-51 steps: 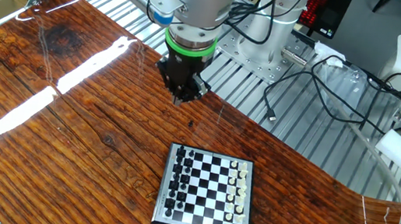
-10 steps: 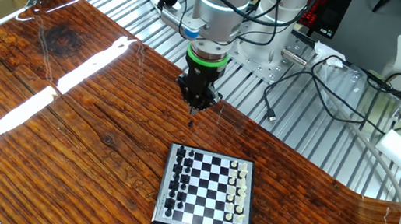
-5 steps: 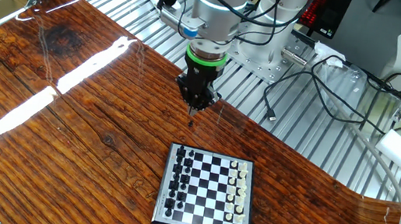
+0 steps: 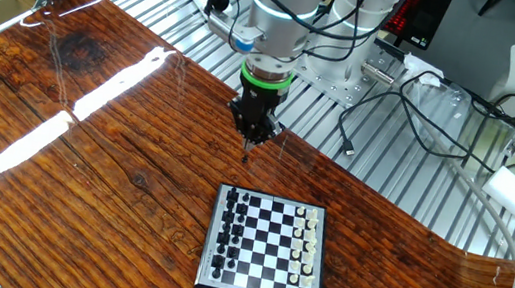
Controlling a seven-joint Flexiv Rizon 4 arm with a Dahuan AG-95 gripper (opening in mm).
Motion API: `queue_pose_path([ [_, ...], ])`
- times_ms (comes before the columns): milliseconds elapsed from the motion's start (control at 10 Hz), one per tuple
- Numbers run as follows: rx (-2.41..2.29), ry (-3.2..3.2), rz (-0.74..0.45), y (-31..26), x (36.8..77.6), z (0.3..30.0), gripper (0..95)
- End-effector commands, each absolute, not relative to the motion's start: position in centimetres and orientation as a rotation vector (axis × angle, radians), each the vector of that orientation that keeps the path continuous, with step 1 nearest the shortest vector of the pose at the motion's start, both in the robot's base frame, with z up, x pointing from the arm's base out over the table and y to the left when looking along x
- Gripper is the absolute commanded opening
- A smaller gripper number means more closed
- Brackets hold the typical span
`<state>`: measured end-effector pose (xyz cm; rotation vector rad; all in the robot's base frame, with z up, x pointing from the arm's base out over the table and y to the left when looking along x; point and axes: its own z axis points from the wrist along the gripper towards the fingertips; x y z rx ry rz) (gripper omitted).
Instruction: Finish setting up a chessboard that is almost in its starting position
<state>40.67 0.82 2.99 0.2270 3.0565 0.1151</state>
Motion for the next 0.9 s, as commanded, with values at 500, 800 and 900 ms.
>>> queue_pose_path([
  [500,0.241,3.06,0.069,1.14,40.29,3.41,0.0],
  [800,0.205,3.06,0.058,1.14,40.29,3.41,0.0],
  [900,0.193,3.061,0.054,1.14,40.29,3.41,0.0],
])
